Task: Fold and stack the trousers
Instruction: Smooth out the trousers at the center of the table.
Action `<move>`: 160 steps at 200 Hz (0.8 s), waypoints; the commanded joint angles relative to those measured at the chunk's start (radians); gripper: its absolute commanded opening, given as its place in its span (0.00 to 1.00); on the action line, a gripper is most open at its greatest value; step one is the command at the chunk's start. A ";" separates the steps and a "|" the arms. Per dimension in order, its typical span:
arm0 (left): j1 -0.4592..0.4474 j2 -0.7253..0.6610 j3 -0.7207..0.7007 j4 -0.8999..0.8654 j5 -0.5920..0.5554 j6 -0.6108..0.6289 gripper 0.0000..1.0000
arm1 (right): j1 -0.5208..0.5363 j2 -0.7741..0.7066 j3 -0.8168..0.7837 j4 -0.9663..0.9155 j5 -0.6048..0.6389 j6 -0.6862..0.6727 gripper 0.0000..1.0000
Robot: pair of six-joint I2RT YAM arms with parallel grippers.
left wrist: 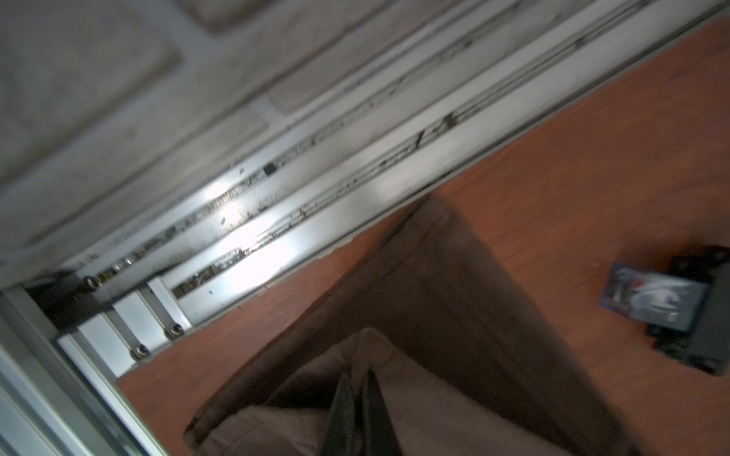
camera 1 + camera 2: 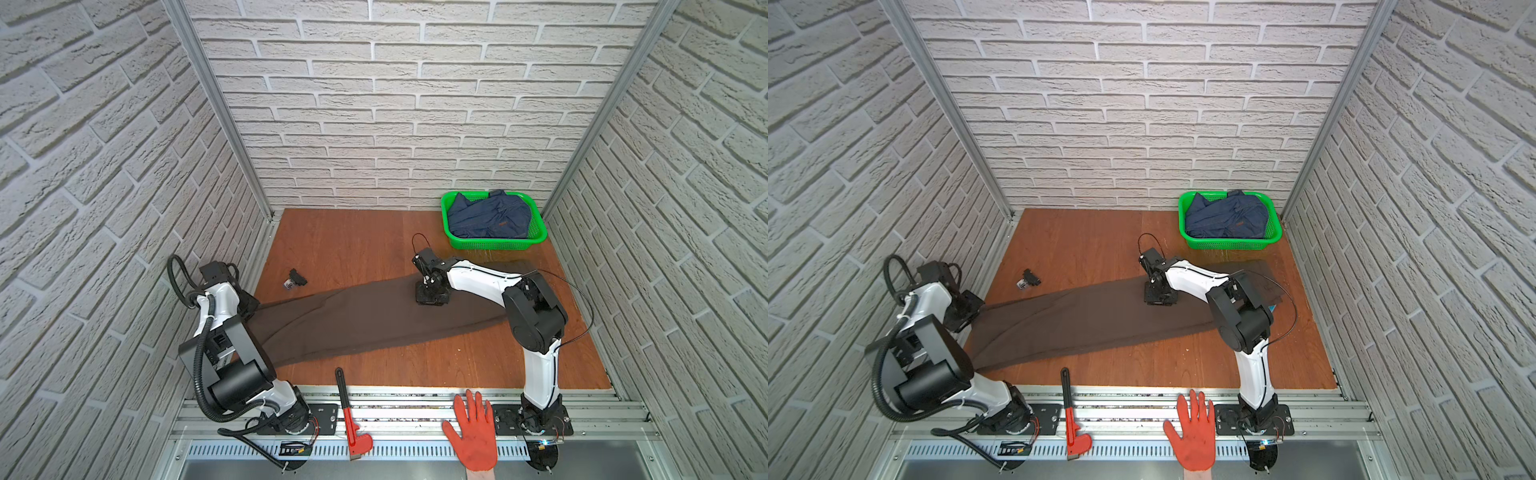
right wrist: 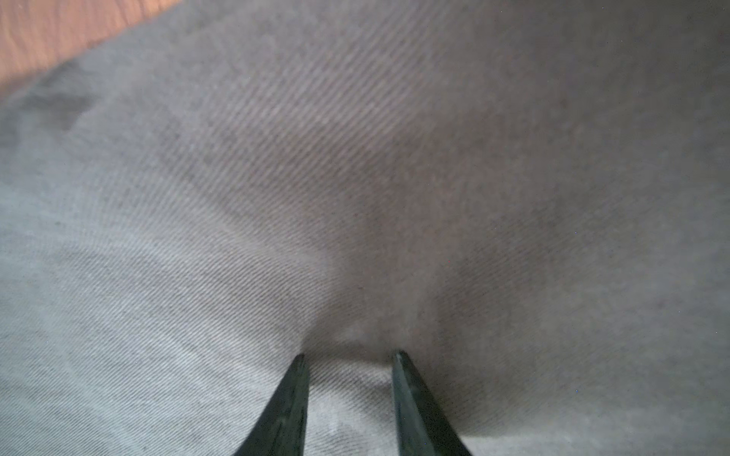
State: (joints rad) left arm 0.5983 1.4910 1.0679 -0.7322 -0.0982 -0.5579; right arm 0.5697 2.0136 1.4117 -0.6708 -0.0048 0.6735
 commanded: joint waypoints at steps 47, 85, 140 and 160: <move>-0.008 0.187 0.111 -0.049 -0.014 0.069 0.41 | 0.013 -0.029 -0.024 -0.050 -0.014 0.011 0.37; -0.023 0.106 0.134 -0.068 -0.014 0.066 0.68 | 0.013 -0.029 -0.019 -0.062 0.001 0.003 0.37; -0.063 -0.149 0.013 -0.106 0.092 0.030 0.73 | 0.013 -0.080 -0.025 -0.062 0.008 0.005 0.37; -0.098 -0.258 -0.102 -0.080 0.174 -0.025 0.70 | 0.013 -0.116 -0.028 -0.051 0.026 -0.013 0.37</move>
State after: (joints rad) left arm 0.5343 1.3190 1.0855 -0.7921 -0.0299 -0.5182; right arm 0.5735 1.9751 1.3956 -0.7139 -0.0021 0.6731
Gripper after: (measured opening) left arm 0.715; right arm 0.372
